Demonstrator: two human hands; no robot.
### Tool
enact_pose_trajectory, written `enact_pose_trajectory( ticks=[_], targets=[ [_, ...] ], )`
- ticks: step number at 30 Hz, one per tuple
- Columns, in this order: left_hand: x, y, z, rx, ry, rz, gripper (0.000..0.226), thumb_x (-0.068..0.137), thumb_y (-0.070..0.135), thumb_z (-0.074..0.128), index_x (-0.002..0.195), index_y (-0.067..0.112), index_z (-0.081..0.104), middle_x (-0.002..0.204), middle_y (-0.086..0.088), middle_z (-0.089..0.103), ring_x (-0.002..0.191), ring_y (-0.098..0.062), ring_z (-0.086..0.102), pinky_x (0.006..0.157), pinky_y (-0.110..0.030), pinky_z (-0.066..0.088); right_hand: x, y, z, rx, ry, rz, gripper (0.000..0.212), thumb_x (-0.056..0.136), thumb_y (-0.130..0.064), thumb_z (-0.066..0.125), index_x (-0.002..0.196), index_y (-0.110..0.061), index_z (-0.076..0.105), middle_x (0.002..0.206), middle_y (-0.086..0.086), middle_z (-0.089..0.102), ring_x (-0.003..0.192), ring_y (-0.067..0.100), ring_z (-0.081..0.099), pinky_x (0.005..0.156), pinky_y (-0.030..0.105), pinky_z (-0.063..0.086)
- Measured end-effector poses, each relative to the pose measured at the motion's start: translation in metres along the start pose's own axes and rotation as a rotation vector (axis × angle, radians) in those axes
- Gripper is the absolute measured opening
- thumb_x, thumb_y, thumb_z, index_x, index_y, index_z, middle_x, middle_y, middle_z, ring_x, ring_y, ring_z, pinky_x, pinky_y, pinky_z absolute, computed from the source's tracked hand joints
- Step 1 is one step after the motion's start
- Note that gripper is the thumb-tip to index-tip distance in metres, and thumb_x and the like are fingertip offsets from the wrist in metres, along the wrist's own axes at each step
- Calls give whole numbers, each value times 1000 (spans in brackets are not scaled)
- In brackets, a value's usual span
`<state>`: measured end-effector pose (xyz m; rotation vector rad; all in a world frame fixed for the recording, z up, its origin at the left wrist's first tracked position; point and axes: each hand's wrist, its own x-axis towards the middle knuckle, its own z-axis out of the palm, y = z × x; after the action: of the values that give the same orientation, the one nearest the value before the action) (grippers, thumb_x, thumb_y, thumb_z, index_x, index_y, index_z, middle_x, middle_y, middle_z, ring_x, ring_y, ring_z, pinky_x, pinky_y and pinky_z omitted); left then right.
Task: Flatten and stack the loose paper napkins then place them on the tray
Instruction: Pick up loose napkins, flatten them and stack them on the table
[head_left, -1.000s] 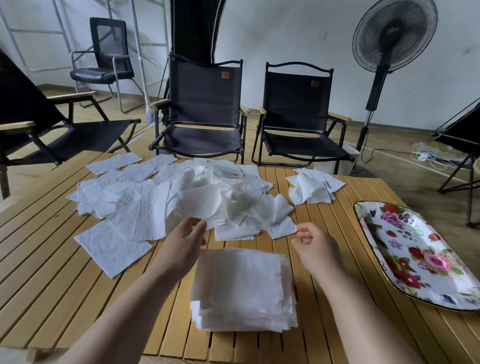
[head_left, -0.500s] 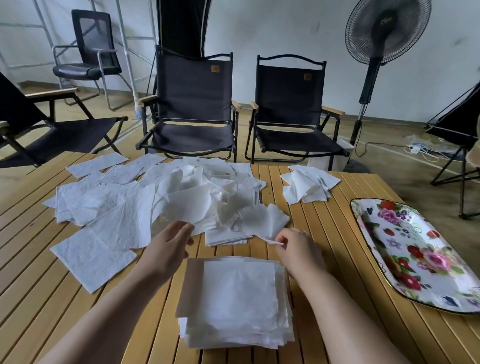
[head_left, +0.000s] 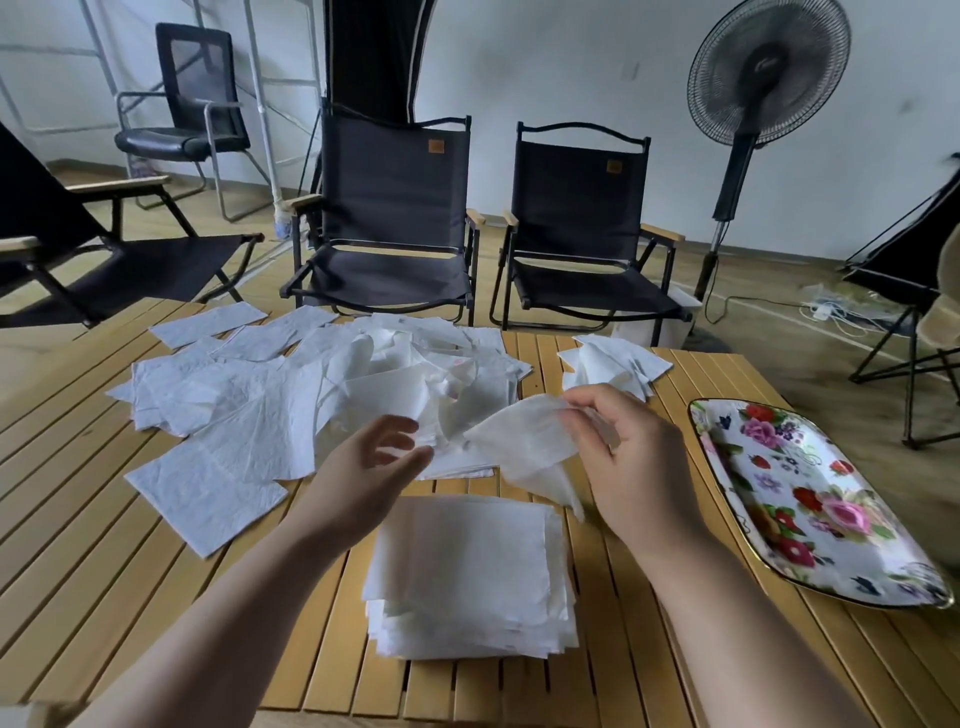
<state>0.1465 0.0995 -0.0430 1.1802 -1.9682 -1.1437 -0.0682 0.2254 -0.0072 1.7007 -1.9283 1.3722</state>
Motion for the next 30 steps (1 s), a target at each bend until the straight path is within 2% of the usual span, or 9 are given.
enact_pose_trajectory(
  ticks=[4,8,10,13,16,19,24,26,30],
  targets=[
    [-11,9,-6,-136,-100,45,60,74,61,75,127,36,59,120,20,64,112,0,59,88,-26,49,-7,-36,-20,308,27,61,16,94,-33,60,102,-23,69,93,-17,72,98,-2,66,74,9,52],
    [-18,21,-14,-394,-168,97,33,82,41,77,100,14,76,101,-2,76,101,-11,69,95,-36,52,-8,-57,-31,607,49,310,12,88,-33,65,98,-27,67,92,-14,74,91,5,70,70,17,55],
    [-20,23,-19,-482,-177,68,45,79,43,80,93,1,73,99,-23,70,94,-24,66,95,-45,49,-8,-50,-31,640,-12,476,10,90,-29,69,99,-24,70,93,-7,76,89,12,73,73,29,60],
    [-26,23,-28,-427,-270,-33,48,77,42,80,99,0,70,93,-29,63,80,-24,56,78,-37,45,-9,-27,-33,542,-301,771,9,92,-20,69,100,-22,72,92,0,78,90,24,74,79,45,62],
    [-30,16,-33,-210,-408,-207,24,86,30,75,82,5,73,74,-10,62,66,-18,52,61,-28,39,-18,-5,-33,268,-688,829,7,92,-20,69,98,-21,73,85,1,77,76,20,71,61,31,54],
    [-31,9,-31,13,-518,-293,23,92,26,68,73,15,72,66,-1,68,56,-12,55,52,-22,38,-26,8,-27,174,-879,839,9,93,-22,68,100,-17,71,81,-3,78,64,13,67,50,21,41],
    [-27,8,-26,224,-462,-319,42,97,47,56,80,13,72,72,2,75,56,-13,51,50,-21,37,-30,28,-13,10,-715,860,27,93,-44,66,91,-18,70,76,-1,73,61,11,63,54,24,44],
    [-23,7,-23,251,-301,-288,46,99,46,52,80,10,72,66,0,72,54,-14,48,49,-21,36,-32,41,-4,-115,-580,817,14,88,-35,73,91,-23,67,86,-4,70,74,12,65,62,28,50],
    [-15,2,-21,213,-125,-239,35,101,38,51,87,13,72,70,-2,68,58,-16,49,59,-25,40,-36,59,20,-162,-671,754,16,88,-17,74,95,-28,66,94,-8,64,85,12,61,65,25,47]
  ],
)
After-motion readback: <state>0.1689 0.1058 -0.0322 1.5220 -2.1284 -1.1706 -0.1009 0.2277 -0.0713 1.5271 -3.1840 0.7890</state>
